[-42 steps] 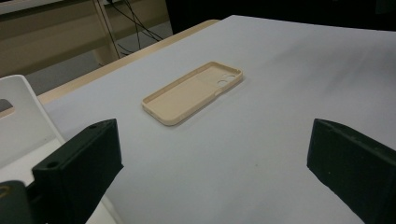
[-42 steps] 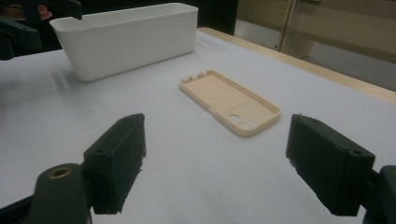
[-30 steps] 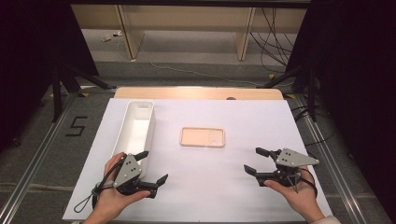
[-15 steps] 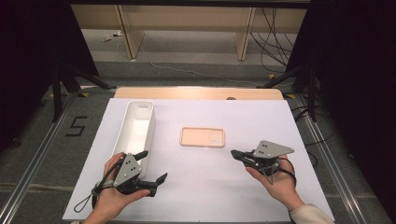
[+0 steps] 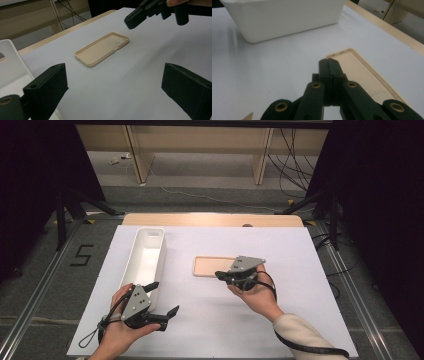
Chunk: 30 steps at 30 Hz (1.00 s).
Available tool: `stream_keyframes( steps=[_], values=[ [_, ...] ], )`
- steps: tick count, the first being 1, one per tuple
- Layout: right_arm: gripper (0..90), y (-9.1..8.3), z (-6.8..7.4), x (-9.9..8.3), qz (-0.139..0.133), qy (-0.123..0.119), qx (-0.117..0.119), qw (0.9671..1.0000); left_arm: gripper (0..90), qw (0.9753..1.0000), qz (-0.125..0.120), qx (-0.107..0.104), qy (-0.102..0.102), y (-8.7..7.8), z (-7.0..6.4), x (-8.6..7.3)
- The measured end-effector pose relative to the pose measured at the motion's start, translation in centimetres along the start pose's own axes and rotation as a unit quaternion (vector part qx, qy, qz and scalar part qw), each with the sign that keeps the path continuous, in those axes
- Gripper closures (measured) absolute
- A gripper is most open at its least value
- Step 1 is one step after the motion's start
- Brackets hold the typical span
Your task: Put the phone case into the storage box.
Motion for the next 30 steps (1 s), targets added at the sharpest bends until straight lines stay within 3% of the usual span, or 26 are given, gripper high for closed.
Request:
stream_keyframes(
  steps=[1, 3, 15, 25, 30],
  values=[
    [90.0, 1.5, 0.0, 0.7, 0.012, -0.004, -0.002, 0.9999, 5.8, 1.0, 0.0, 0.0, -0.001, 0.0, 0.0, 0.0],
    [90.0, 2.6, 0.1, 1.1, 0.02, -0.002, -0.003, 0.9998, 5.8, 1.0, 0.0, 0.0, 0.0, 0.0, 0.0, 0.0],
    [90.0, 7.8, -0.8, 2.5, 0.064, 0.026, -0.012, 0.9976, 6.1, 1.0, -0.001, -0.001, 0.003, -0.1, -0.1, 0.0],
    [90.0, 10.3, -0.8, 3.0, 0.093, 0.046, -0.019, 0.9945, 6.3, 1.0, -0.001, -0.004, 0.002, -0.1, -0.1, -0.1],
    [90.0, 10.8, -1.1, 3.0, 0.104, 0.056, -0.034, 0.9925, 6.3, 1.0, -0.001, -0.004, 0.003, -0.1, -0.2, -0.1]
  ],
)
Point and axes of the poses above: each handheld gripper's, and its own axes: y roughly forward along the jaws, x roughly out of its top, z roughly to its left, the point moved 2 cm from there along y, roughly forward along the jaws, and after that the axes turned 7 degrees about z, right-handed, at the moved point
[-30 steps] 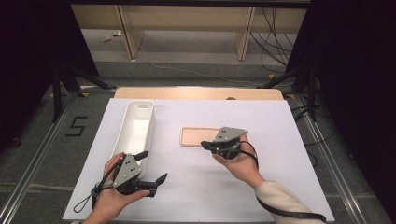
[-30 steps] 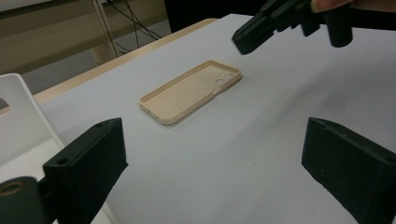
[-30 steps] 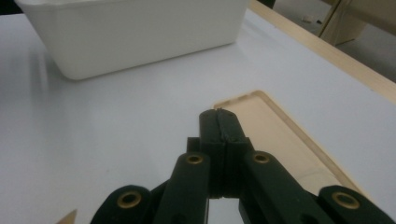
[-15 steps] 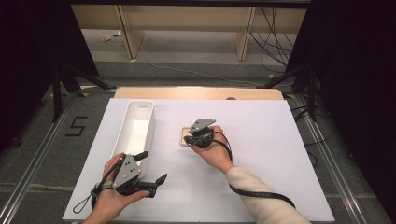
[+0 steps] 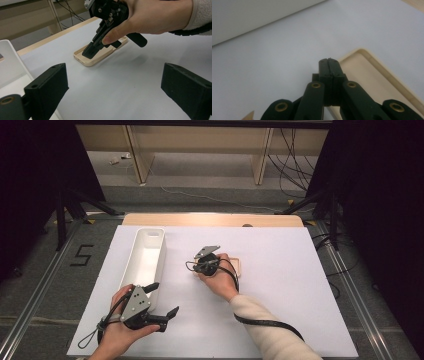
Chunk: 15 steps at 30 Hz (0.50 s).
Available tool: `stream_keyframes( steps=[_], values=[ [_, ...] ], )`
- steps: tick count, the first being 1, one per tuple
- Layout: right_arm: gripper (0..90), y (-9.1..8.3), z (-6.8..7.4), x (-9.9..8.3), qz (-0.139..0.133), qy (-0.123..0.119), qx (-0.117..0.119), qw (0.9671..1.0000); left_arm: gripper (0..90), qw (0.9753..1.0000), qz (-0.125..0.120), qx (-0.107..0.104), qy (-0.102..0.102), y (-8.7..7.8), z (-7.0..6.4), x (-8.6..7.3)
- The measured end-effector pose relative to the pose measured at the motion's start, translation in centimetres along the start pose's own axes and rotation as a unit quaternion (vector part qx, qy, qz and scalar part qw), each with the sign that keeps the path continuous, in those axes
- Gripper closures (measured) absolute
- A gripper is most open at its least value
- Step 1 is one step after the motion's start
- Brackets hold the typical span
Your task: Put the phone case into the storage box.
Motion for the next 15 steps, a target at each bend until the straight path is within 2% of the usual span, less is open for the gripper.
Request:
stream_keyframes(
  steps=[15],
  values=[
    [90.0, 0.74, -0.39, -0.3, 0.026, 0.006, 0.003, 0.9996, 7.0, 1.0, 0.0, -0.004, 0.001, 0.07, -0.03, -0.04]
  ],
)
Point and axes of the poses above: each handheld gripper's, and its own axes: y roughly forward along the jaws, x roughly out of its top, z roughly to its left, the point moved 2 cm from there along y, roughly forward along the jaws, and after that the axes turned 7 degrees about z, right-handed, at the moved point
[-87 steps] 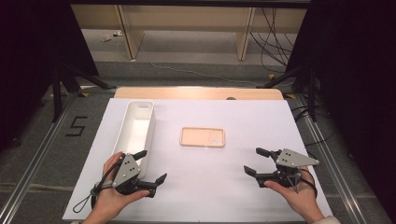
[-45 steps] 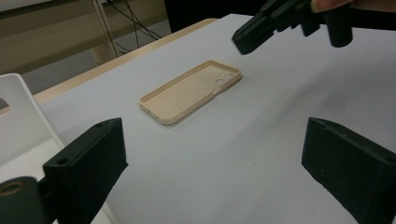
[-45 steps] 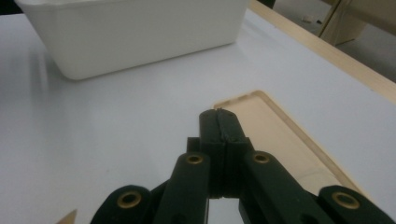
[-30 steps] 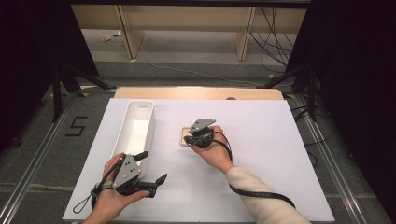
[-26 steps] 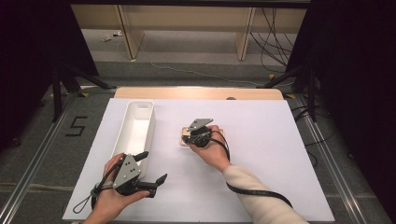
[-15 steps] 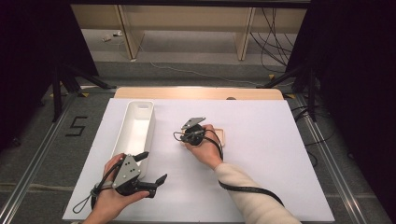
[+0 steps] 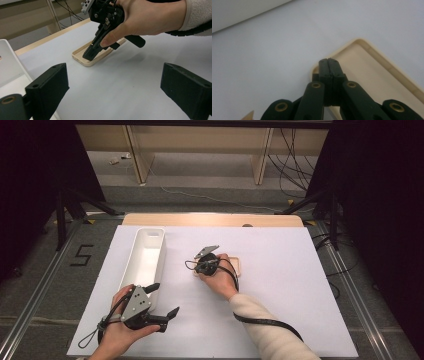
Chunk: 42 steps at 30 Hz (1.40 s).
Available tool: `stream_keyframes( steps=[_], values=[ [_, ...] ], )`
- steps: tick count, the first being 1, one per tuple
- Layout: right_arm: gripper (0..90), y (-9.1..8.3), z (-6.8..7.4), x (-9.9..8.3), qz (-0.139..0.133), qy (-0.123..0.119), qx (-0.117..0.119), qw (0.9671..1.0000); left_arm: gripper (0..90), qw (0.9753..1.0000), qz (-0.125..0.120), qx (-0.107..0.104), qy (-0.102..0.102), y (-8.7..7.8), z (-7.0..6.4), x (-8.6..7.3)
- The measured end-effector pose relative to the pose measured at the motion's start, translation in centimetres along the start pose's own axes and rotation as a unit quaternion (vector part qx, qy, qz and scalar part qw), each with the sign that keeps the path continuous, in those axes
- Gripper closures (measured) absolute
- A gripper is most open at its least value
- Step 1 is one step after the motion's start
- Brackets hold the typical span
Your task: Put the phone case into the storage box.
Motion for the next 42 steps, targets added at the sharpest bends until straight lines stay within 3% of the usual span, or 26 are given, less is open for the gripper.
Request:
stream_keyframes(
  steps=[13, 26, 42],
  values=[
    [90.0, -0.5, 0.0, -0.3, 0.039, -0.03, 0.023, 0.9985, 7.2, 1.0, 0.001, -0.001, 0.001, 0.0, 0.0, 0.0],
    [90.0, -2.2, -0.2, -1.6, 0.085, -0.072, 0.044, 0.9928, 7.3, 1.0, 0.002, -0.002, 0.003, 0.0, -0.1, 0.0],
    [90.0, -3.4, -0.7, -3.1, 0.093, -0.08, 0.049, 0.9912, 7.5, 1.0, 0.006, -0.001, 0.004, 0.0, -0.1, -0.1]
  ],
)
Point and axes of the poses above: each handheld gripper's, and its own axes: y roughly forward along the jaws, x roughly out of its top, z roughly to its left, the point moved 2 cm from there along y, roughly forward along the jaws, and after that the axes turned 7 degrees about z, right-handed, at the moved point
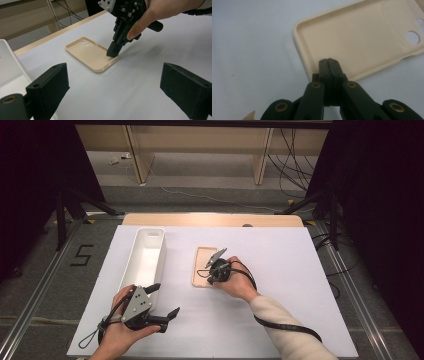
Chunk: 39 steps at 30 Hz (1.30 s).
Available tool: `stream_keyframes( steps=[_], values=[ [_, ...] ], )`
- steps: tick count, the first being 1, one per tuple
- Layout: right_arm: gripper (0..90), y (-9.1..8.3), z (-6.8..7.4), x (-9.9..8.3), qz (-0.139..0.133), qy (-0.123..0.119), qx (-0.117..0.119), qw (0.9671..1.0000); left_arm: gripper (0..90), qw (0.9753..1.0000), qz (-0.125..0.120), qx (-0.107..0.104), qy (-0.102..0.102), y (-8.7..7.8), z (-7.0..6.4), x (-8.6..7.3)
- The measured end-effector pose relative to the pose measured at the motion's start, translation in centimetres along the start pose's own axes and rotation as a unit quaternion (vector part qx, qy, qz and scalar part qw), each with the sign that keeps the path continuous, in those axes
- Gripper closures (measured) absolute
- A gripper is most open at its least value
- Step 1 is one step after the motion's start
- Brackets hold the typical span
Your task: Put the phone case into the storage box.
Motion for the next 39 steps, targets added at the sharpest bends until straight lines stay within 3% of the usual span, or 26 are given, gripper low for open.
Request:
stream_keyframes(
  steps=[25, 26, 31, 32, 33, 36, 37, 38, 39],
  values=[
    [88.5, -0.2, 0.1, -0.6, -0.019, 0.02, -0.002, 0.9996, 7.5, 1.0, 0.0, 0.0, 0.0, 0.0, 0.0, 0.0],
    [83.3, -0.5, 0.1, -0.6, -0.03, 0.023, -0.004, 0.9993, 7.6, 1.0, 0.0, 0.0, 0.0, 0.0, 0.0, 0.0],
    [75.8, -1.5, 0.2, -0.6, -0.063, 0.029, -0.008, 0.9976, 7.7, 1.0, 0.0, 0.0, 0.0, 0.0, 0.0, 0.0],
    [73.6, -2.0, 0.4, -0.6, -0.07, 0.04, 0.0, 0.9968, 7.7, 1.0, 0.0, 0.0, 0.0, 0.0, 0.0, 0.0],
    [66.2, -2.6, 0.3, -0.8, -0.102, 0.036, -0.009, 0.9941, 7.7, 1.0, 0.0, 0.0, 0.0, 0.0, 0.0, 0.0],
    [51.6, -3.7, 0.3, -1.3, -0.134, 0.041, -0.004, 0.9901, 7.7, 1.0, 0.001, 0.0, 0.001, 0.0, 0.0, 0.0],
    [51.6, -3.7, 0.3, -1.3, -0.134, 0.041, -0.004, 0.9901, 7.7, 1.0, 0.001, 0.0, 0.0, 0.0, 0.0, 0.0],
    [43.5, -4.5, 0.3, -1.7, -0.163, 0.038, 0.003, 0.9859, 7.7, 1.0, 0.001, 0.0, 0.0, 0.0, 0.0, 0.0],
    [40.6, -4.9, 0.3, -1.9, -0.175, 0.038, 0.003, 0.9839, 7.7, 1.0, 0.002, 0.0, 0.0, 0.0, 0.0, -0.1]
  ],
)
Point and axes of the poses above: each handheld gripper's, and its own axes: y roughly forward along the jaws, x roughly out of its top, z roughly to its left, the point moved 2 cm from there along y, roughly forward along the jaws, and after that the axes turned 7 degrees about z, right-handed, at the moved point
